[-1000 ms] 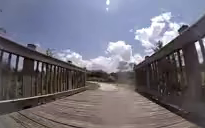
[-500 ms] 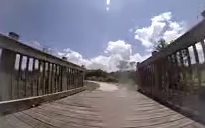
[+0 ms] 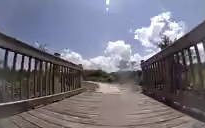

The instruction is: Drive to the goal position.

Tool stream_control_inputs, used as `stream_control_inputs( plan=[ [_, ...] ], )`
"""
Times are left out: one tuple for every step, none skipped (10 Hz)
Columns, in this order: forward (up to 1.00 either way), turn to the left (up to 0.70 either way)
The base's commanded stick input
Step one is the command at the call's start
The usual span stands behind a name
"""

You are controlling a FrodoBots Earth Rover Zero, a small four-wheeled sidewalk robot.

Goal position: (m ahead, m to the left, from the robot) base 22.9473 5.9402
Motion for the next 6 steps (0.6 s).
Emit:
stream_control_inputs(
  plan=[
    [0.85, -0.01],
    [0.85, -0.01],
    [0.85, -0.01],
    [0.85, -0.01],
    [0.85, -0.01],
    [0.85, -0.01]
  ],
)
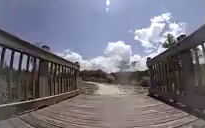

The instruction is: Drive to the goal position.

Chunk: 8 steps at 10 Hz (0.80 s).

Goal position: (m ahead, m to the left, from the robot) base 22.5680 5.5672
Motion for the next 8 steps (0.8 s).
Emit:
stream_control_inputs(
  plan=[
    [0.85, -0.01],
    [0.85, -0.01],
    [0.85, -0.11],
    [0.85, -0.29],
    [0.85, -0.02],
    [0.85, -0.01],
    [0.85, -0.01],
    [0.85, -0.01]
  ],
)
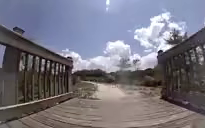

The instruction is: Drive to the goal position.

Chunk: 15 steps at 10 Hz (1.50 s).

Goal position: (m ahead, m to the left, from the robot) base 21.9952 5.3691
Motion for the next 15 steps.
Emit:
stream_control_inputs(
  plan=[
    [0.85, -0.01],
    [0.85, -0.01],
    [0.85, -0.01],
    [0.85, -0.01],
    [0.85, -0.01],
    [0.85, -0.01],
    [0.85, -0.01],
    [0.85, -0.01],
    [0.85, -0.01],
    [0.85, -0.01],
    [0.85, -0.01],
    [0.85, -0.01],
    [0.85, -0.01],
    [0.85, -0.01],
    [0.85, -0.01]
  ],
)
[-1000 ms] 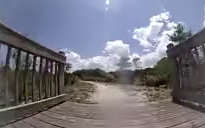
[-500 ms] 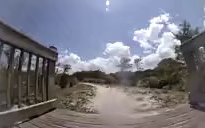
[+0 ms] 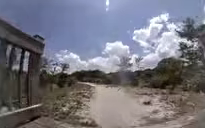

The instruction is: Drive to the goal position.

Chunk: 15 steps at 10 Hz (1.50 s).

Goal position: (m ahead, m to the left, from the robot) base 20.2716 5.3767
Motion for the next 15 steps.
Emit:
stream_control_inputs(
  plan=[
    [0.85, -0.01],
    [0.85, -0.01],
    [0.85, -0.01],
    [0.85, -0.01],
    [0.85, -0.01],
    [0.85, -0.01],
    [0.85, -0.01],
    [0.85, -0.01],
    [0.85, -0.01],
    [0.85, -0.01],
    [0.85, -0.01],
    [0.85, -0.01],
    [0.85, -0.01],
    [0.85, -0.01],
    [0.85, -0.01]
  ],
)
